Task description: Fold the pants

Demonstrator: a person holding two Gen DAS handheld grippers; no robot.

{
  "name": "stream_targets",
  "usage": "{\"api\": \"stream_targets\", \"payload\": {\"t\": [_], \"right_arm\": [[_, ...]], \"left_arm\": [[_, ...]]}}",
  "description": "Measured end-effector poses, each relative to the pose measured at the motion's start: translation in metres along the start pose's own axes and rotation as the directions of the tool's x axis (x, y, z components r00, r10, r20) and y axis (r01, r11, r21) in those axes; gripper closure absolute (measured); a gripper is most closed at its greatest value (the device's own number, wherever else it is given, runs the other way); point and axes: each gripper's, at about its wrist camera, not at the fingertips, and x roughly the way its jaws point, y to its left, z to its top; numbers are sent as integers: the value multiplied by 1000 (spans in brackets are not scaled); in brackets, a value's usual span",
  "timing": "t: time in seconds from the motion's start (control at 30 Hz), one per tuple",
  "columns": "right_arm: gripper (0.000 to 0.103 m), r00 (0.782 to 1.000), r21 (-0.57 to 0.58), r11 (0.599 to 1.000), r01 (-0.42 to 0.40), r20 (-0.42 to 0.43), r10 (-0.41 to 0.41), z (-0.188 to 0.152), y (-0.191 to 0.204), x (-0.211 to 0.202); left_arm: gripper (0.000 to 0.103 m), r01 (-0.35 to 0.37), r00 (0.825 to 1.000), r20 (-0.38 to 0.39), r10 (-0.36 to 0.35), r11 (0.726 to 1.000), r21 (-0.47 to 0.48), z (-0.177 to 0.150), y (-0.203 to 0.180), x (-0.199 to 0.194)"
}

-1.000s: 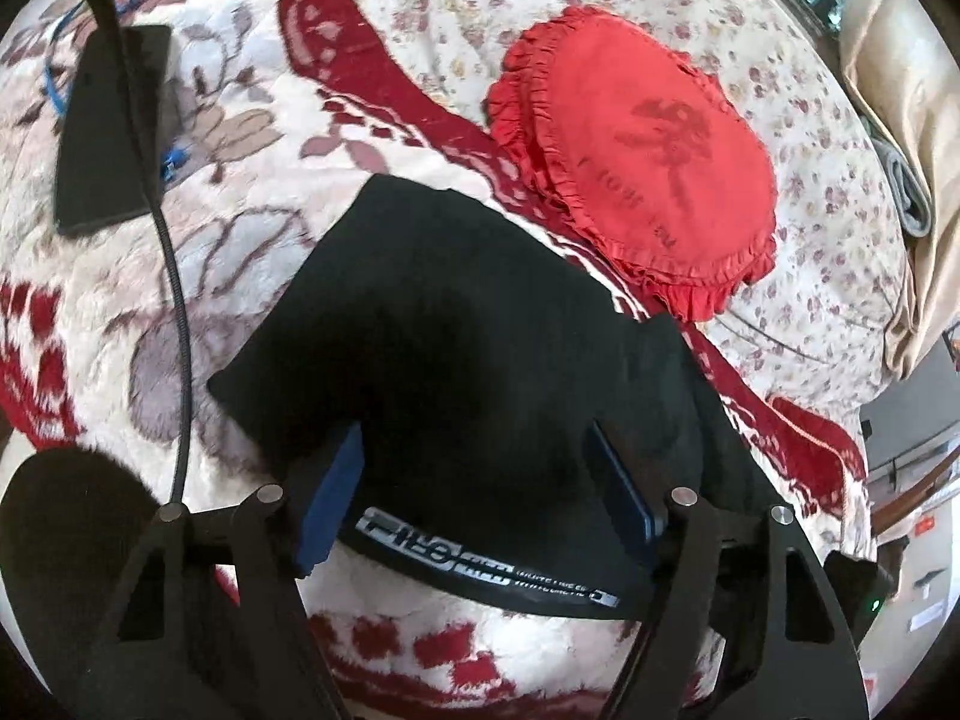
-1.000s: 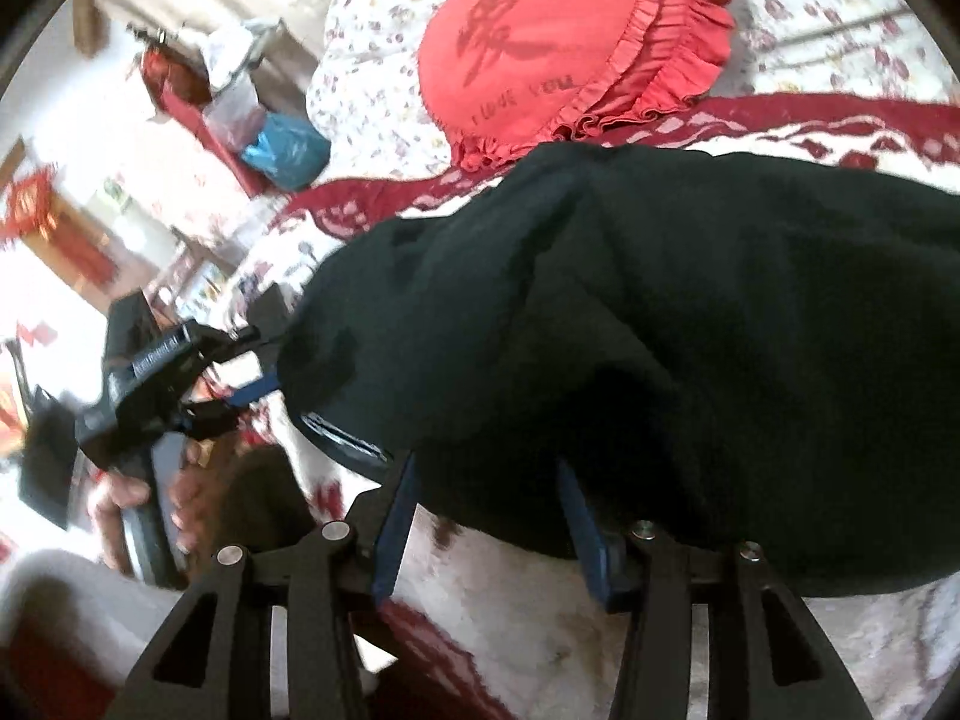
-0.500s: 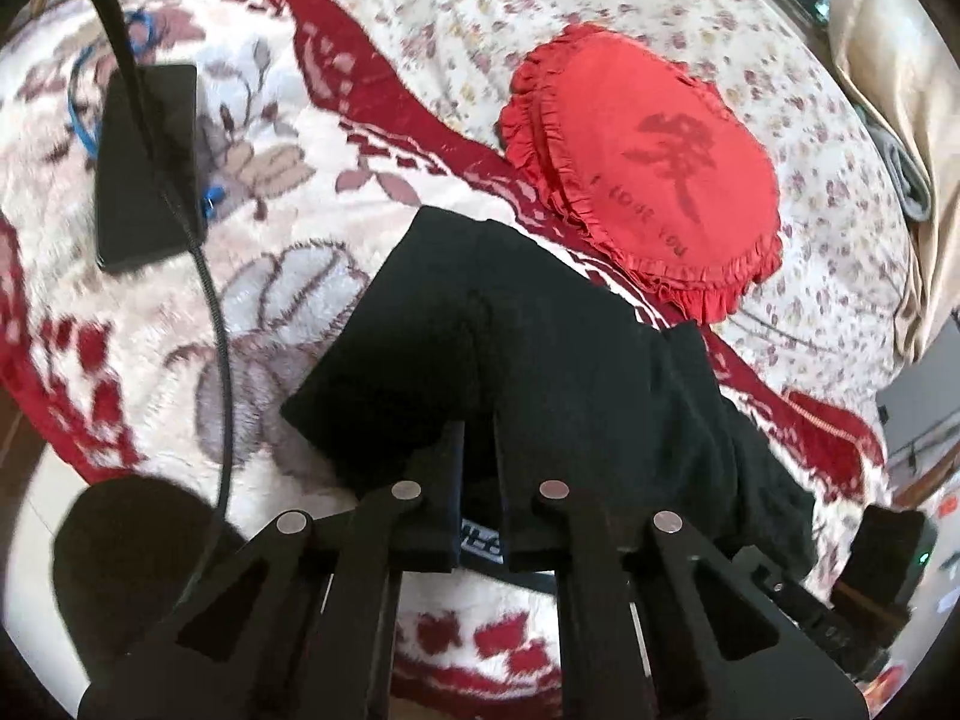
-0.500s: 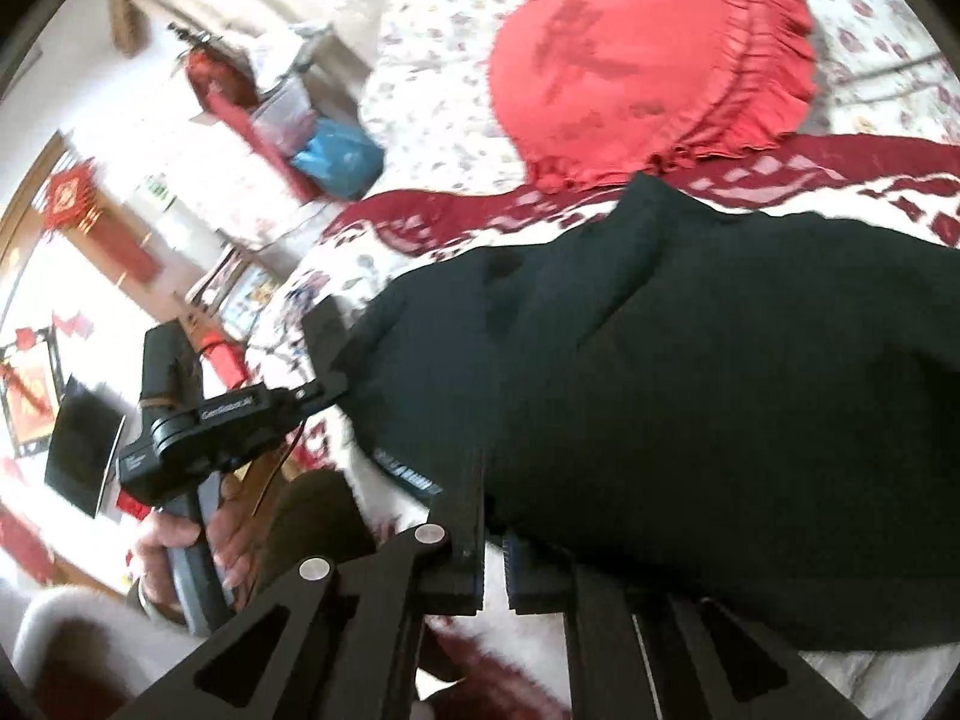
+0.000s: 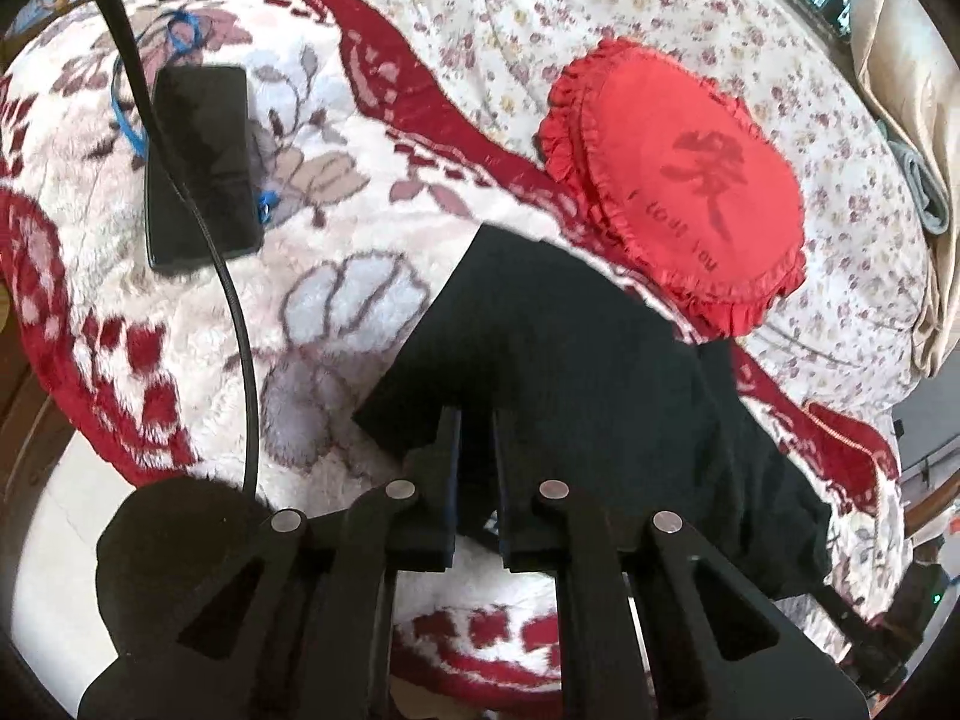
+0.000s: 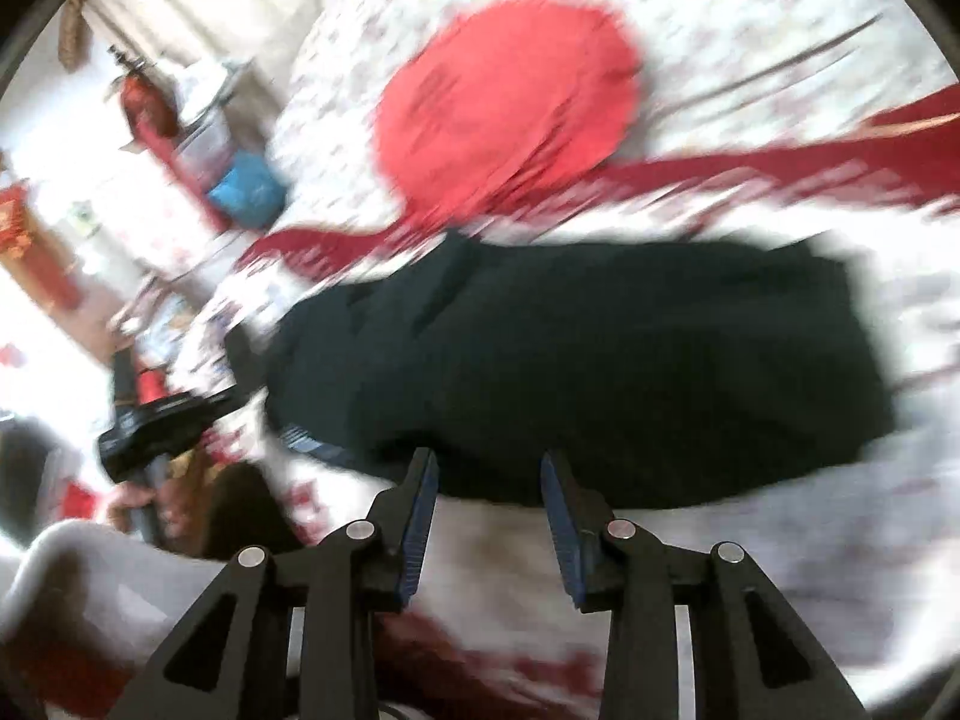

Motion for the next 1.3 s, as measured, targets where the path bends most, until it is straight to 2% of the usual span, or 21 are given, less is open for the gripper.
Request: {"api": "stream_targets", "payload": {"t": [0.03, 0.07, 0.13, 0.2, 0.3, 0.33, 0.37, 0.4, 0.47, 0.53, 0.7, 0.77, 0.8, 0.83, 0.87, 0.9, 0.97, 1.0, 1.1, 1.2, 1.3], "right_arm": [[68, 997, -4, 997, 73, 39, -72, 6, -12, -15], [66, 989, -3, 991, 131, 68, -131, 12, -21, -23], [63, 954, -16, 957, 290, 90, -287, 31, -39, -25], [63, 925, -53, 925, 376, 77, -372, 46, -51, -10], [66, 931, -54, 930, 365, 38, -363, 63, -68, 23], [83, 932, -73, 930, 361, 29, -360, 64, -73, 30], [96, 919, -99, 914, 394, 26, -393, 66, -73, 37], [99, 918, -119, 910, 396, 27, -396, 66, -71, 38], [99, 922, -129, 912, 388, 58, -384, 70, -65, 28], [99, 903, -129, 895, 428, 99, -418, 75, -64, 19], [99, 850, -144, 839, 525, 57, -523, 75, -84, 43], [99, 847, -137, 836, 531, 66, -527, 77, -83, 43], [92, 842, -142, 830, 539, 67, -535, 77, -81, 41], [76, 832, -141, 820, 554, 68, -551, 77, -78, 38], [72, 818, -128, 808, 575, 74, -570, 76, -75, 31], [71, 821, -107, 814, 571, 89, -564, 76, -69, 22], [70, 859, -76, 857, 510, 105, -501, 75, -56, 11], [69, 892, -84, 890, 449, 99, -441, 73, -43, 9], [69, 947, -173, 931, 320, 82, -311, 66, 0, 19], [69, 982, -252, 949, 189, 51, -182, 57, 44, 39], [69, 994, -319, 941, 110, 11, -112, 50, 80, 66]], "left_arm": [[93, -4, 1000, 10, 4, 1000, 15, 2, -5, -2], [83, -7, 1000, 15, 7, 1000, 27, 3, -9, -3], [72, -10, 1000, 25, 9, 998, 58, 5, -19, -1], [69, -16, 1000, 20, 14, 996, 82, 5, -29, 4], [69, -21, 1000, -10, 22, 992, 123, 3, -42, 15], [68, -29, 999, -16, 31, 990, 140, 2, -46, 18], [68, -39, 999, -21, 43, 985, 169, 0, -51, 22], [68, -50, 998, -23, 55, 980, 193, -1, -55, 26], [68, -71, 996, -30, 80, 972, 224, -3, -59, 33], [68, -92, 994, -35, 103, 969, 231, -4, -56, 40], [68, -112, 989, -65, 130, 967, 227, -12, -43, 59], [68, -114, 989, -60, 132, 966, 232, -10, -45, 56], [68, -114, 990, -57, 130, 966, 233, -10, -46, 54], [68, -112, 990, -52, 128, 966, 232, -9, -47, 51], [68, -111, 991, -44, 125, 966, 233, -9, -48, 48], [68, -111, 992, -36, 123, 965, 237, -8, -49, 45], [68, -118, 992, -20, 126, 961, 249, -7, -53, 40], [68, -118, 992, -13, 126, 960, 255, -6, -55, 37], [68, -118, 992, -9, 125, 958, 262, -4, -60, 38], [68, -122, 992, -2, 127, 957, 263, -3, -63, 37], [68, -137, 990, 8, 141, 952, 273, -2, -65, 36]]}}
